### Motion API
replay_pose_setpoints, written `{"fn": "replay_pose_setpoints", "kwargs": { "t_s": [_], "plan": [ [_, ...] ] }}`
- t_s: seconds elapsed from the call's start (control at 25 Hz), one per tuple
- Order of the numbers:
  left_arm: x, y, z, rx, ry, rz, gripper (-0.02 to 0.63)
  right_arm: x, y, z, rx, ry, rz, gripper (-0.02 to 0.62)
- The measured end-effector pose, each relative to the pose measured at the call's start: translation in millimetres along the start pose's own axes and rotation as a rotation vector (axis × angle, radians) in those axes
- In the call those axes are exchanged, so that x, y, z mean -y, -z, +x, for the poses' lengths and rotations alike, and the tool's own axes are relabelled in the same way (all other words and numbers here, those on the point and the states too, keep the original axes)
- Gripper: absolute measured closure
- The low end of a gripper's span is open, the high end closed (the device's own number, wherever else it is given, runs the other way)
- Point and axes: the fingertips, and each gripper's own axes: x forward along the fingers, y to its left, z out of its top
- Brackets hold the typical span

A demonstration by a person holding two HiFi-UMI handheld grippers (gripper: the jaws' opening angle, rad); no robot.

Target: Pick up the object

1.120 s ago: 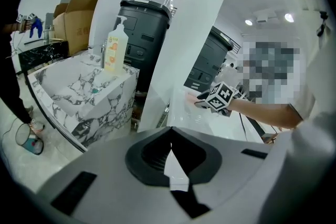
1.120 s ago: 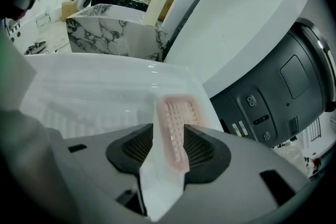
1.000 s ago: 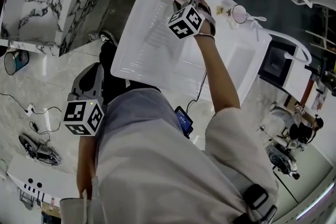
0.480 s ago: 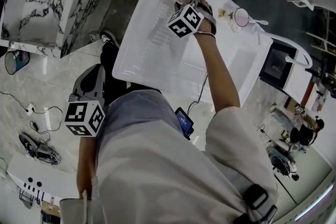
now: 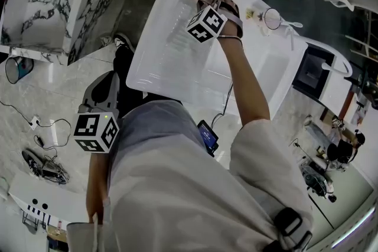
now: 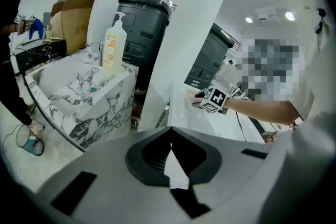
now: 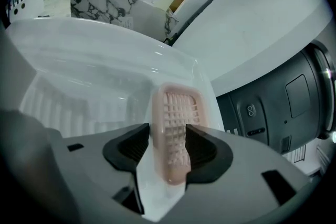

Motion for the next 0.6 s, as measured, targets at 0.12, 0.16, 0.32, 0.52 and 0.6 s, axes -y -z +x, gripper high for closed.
{"fn": "replay_pose_setpoints", "kwargs": {
  "t_s": [0.12,0.16,0.32,0.52,0.6],
  "plan": [
    [0.9,-0.2,0.4,0.002,0.001,-0.001,0.604,-0.3,0.2,-0.1,-0.002,0.018,-0.012,0.377],
    [1.3,-0.1,0.5,0.003,0.002,-0.001,0.604,-0.6,0.5,-0.1,-0.003,0.022,-0.017,0.382],
    [2.3,0.9,0.1,0.006,0.002,-0.001,0.604,-2.8,-0.1,-2.5,0.000,0.034,-0.020,0.408],
    [5.0,1.4,0.1,0.010,0.003,-0.003,0.604,-4.3,1.4,-4.1,-0.004,0.053,-0.042,0.422],
    [6.2,1.3,0.1,0.011,0.004,-0.003,0.604,-5.4,2.3,-4.9,-0.006,0.051,-0.044,0.423]
  ]
}}
